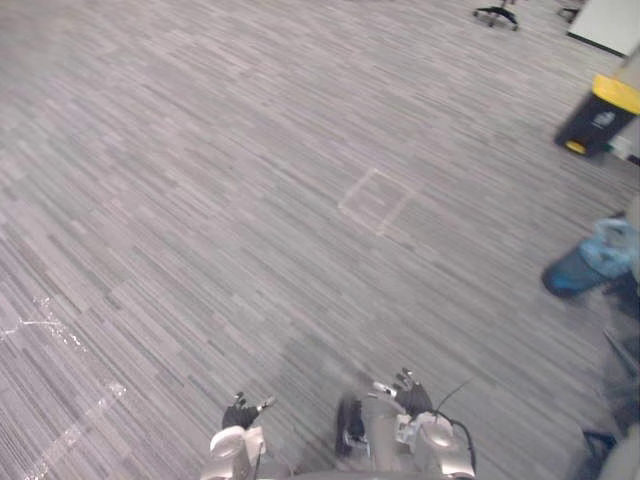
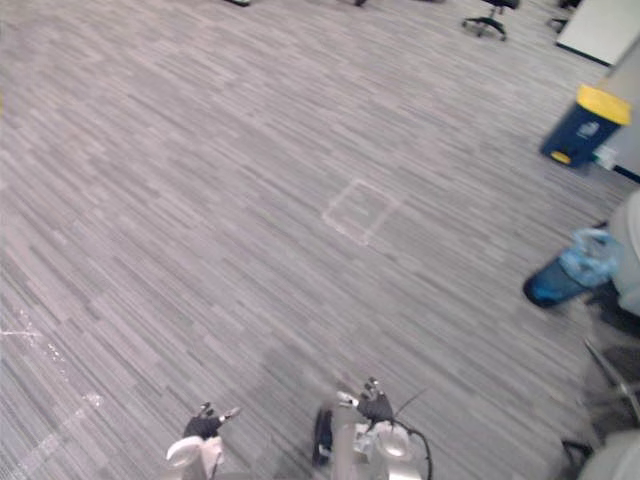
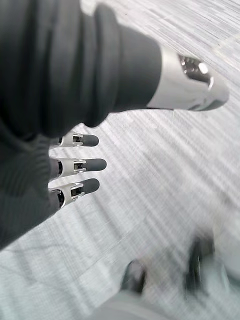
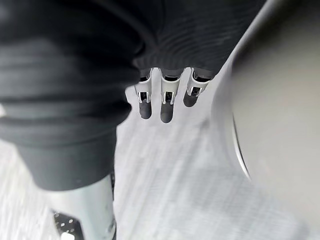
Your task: Organize the slippers on the shoe rack
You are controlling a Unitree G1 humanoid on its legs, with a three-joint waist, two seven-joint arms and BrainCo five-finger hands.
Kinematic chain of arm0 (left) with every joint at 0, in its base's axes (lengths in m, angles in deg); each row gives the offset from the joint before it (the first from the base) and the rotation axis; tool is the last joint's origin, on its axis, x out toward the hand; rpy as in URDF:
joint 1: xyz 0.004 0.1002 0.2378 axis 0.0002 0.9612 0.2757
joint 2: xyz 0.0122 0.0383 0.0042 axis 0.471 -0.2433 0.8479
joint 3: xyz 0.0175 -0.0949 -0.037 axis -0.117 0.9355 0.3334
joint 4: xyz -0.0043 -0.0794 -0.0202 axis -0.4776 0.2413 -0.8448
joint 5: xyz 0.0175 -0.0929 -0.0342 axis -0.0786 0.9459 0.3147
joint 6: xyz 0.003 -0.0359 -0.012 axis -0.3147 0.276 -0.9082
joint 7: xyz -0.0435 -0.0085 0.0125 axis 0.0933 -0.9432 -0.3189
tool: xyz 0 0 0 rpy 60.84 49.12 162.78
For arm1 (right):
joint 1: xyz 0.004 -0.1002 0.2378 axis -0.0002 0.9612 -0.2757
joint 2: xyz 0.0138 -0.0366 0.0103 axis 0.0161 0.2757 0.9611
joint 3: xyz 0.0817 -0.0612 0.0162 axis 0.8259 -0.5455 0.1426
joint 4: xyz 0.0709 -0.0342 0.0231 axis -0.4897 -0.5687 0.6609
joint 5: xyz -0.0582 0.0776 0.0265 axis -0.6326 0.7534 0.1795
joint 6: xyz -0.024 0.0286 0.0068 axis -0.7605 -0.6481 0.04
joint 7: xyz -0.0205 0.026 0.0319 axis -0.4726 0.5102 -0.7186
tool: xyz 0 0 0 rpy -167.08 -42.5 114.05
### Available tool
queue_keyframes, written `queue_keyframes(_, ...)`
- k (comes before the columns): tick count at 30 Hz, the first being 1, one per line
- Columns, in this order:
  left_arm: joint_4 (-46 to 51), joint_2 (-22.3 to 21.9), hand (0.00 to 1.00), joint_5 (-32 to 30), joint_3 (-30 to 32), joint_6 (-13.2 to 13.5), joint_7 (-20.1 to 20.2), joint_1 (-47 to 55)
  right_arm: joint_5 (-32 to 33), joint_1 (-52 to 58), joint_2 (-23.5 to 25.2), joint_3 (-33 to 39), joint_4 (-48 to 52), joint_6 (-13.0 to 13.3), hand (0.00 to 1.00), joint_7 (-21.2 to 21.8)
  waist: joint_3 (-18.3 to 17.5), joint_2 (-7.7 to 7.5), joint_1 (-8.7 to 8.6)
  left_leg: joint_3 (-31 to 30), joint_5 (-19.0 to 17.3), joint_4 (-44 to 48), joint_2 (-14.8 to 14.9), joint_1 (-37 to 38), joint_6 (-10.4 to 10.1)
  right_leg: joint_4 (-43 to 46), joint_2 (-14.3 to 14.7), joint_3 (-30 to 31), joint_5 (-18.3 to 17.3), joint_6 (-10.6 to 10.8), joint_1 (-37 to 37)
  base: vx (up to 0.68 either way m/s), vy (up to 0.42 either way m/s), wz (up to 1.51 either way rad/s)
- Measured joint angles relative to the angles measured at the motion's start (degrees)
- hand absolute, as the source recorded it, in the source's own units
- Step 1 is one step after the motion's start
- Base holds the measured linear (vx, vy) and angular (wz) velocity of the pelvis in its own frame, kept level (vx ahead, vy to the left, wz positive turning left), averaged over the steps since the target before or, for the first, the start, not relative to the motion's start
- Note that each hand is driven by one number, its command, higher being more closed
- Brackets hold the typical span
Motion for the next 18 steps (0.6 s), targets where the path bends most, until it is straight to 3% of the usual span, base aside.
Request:
queue_keyframes(1,-0.02,-0.71,0.0,-0.05,0.05,-0.04,-0.01,0.38,-0.07,-0.11,0.05,0.03,0.0,-0.11,0.0,0.01,-0.54,0.53,-0.25,-0.2,-0.67,0.4,1.05,1.88,-0.37,2.55,0.56,0.18,5.32,-3.68,0.32,0.77,-0.146,0.63)
queue_keyframes(2,-0.03,-1.31,0.0,-0.06,0.1,-0.03,-0.03,0.73,-0.16,-0.14,-0.19,0.19,0.01,-0.38,0.0,0.01,-1.48,1.73,0.08,-0.24,-0.63,2.12,2.55,2.03,-0.46,5.12,0.99,-0.59,5.14,-4.79,0.12,0.79,-0.14,0.4)
queue_keyframes(3,-0.05,-1.59,0.0,-0.14,0.1,-0.06,0.0,1.12,-0.17,-0.15,-0.12,0.49,0.22,-0.51,0.0,-0.02,-2.44,3.57,0.31,-0.26,-0.03,7.85,4.31,-0.08,-1.46,7.05,1.75,-2.13,2.0,-5.01,0.53,0.8,-0.159,0.31)
queue_keyframes(4,-0.1,-1.83,0.0,-0.31,0.42,-0.2,-0.02,0.83,-0.15,-0.28,0.01,0.62,0.49,-0.61,0.0,0.0,-2.11,4.28,0.02,0.98,2.14,16.9,4.58,-3.23,-4.66,8.01,2.07,-3.08,-0.27,-4.84,2.45,0.78,-0.171,0.3)
queue_keyframes(5,-0.09,-1.91,0.0,-0.8,1.11,-0.49,0.03,0.91,-0.14,-0.19,-0.22,0.06,0.49,-0.75,0.0,0.02,-1.76,4.75,-0.16,2.57,7.1,26.85,4.99,-7.14,-7.13,7.61,2.91,-3.44,-2.12,-4.83,5.42,0.77,-0.189,0.08)
queue_keyframes(6,0.18,-1.99,0.0,-0.9,2.48,-0.65,-0.04,1.37,-0.07,0.1,-0.33,-1.59,0.49,-1.04,0.0,0.0,-1.24,5.5,-0.06,5.01,19.35,39.5,6.68,-11.49,-10.88,4.94,4.0,-2.82,-4.1,-4.77,11.11,0.75,-0.111,-0.2)
queue_keyframes(7,1.37,-1.97,0.0,-0.92,3.72,-0.48,-0.09,2.08,0.05,-0.09,-0.28,-2.79,0.48,-1.24,0.0,-0.05,-0.62,5.95,0.74,7.56,18.16,51.75,9.9,-16.28,-10.19,2.28,5.4,-1.71,-5.61,-5.25,16.57,0.75,-0.073,-0.34)
queue_keyframes(8,2.7,-1.77,0.0,-0.88,4.06,-0.31,-0.13,2.03,0.04,0.0,0.47,-2.81,0.13,-1.43,0.0,-0.17,-0.1,6.08,1.13,10.14,13.71,59.39,12.03,-20.13,-7.75,0.56,5.77,-0.72,-7.03,-5.5,20.72,0.84,-0.018,-0.36)
queue_keyframes(9,4.08,-1.53,0.0,-0.89,3.94,-0.16,-0.13,2.57,0.05,0.08,1.56,-3.05,-0.01,-1.89,0.0,-0.18,0.11,5.08,2.09,12.62,10.08,62.58,13.24,-25.23,-6.9,-1.52,5.41,0.52,-8.27,-5.2,24.99,0.65,-0.039,-0.38)
queue_keyframes(10,5.8,-1.08,0.0,-0.87,3.83,0.1,-0.12,3.06,0.13,0.26,2.06,-3.5,-0.01,-2.0,0.0,-0.37,-0.27,3.82,2.74,14.84,7.41,61.39,14.31,-30.25,-6.1,-4.43,4.94,1.51,-8.72,-4.95,27.84,0.77,-0.021,-0.49)
queue_keyframes(11,7.47,-1.15,0.0,-0.73,3.66,0.38,-0.09,3.02,0.34,-0.1,2.07,-4.46,0.04,-1.99,0.0,-0.39,-0.51,3.61,3.6,16.53,5.08,57.15,14.95,-34.92,-5.96,-6.57,4.05,2.61,-9.32,-3.96,30.7,0.52,0.019,-0.5)
queue_keyframes(13,8.78,-1.61,0.0,-0.41,3.4,0.73,-0.11,2.92,0.45,-0.6,2.03,-4.33,0.11,-2.03,0.0,-0.73,-0.22,3.41,4.21,18.87,4.08,40.22,14.26,-39.88,-5.5,-8.29,2.14,3.59,-10.47,-2.15,35.18,0.78,0.142,-0.54)
queue_keyframes(14,9.01,-1.58,0.0,-0.32,3.42,0.86,-0.12,3.24,0.41,-0.36,2.08,-4.29,0.05,-2.16,0.0,-0.83,-0.22,3.42,4.51,16.45,8.19,24.05,11.26,-40.58,-6.01,-8.81,-0.01,4.84,-12.25,-0.69,38.61,0.85,0.259,-0.53)
queue_keyframes(15,9.02,-1.62,0.0,-0.32,3.35,0.87,-0.13,3.56,0.39,-0.15,2.07,-4.17,-0.01,-2.16,0.0,-0.91,-0.54,3.53,4.68,13.99,11.22,18.82,10.09,-40.39,-6.78,-8.89,-0.63,5.69,-12.95,-0.25,39.32,0.69,0.288,-0.66)
queue_keyframes(16,9.15,-1.85,0.0,-0.17,3.36,0.87,-0.15,4.04,0.27,-0.05,2.02,-4.35,-0.46,-2.2,0.0,-1.04,-0.84,3.46,5.2,12.09,16.85,17.88,8.83,-39.82,-8.0,-8.83,-1.47,7.66,-14.03,0.25,40.45,0.57,0.299,-0.67)
queue_keyframes(17,8.51,-0.71,0.0,0.08,3.66,0.92,-0.42,4.3,0.16,-0.48,1.88,-5.15,-2.09,-2.27,0.0,-0.9,-2.01,2.0,5.17,12.51,14.89,19.16,6.29,-39.55,-5.54,-7.58,-3.99,9.71,-13.84,-0.19,40.12,0.72,0.372,-0.58)
queue_keyframes(18,8.3,-0.63,0.0,0.08,3.65,0.99,-0.89,4.28,-0.05,-0.63,1.99,-4.44,-2.12,-2.24,0.0,-1.02,-2.3,1.58,4.35,12.86,12.78,20.53,5.65,-39.83,-4.48,-4.21,-4.8,11.69,-12.68,-0.84,38.07,0.71,0.378,-0.47)
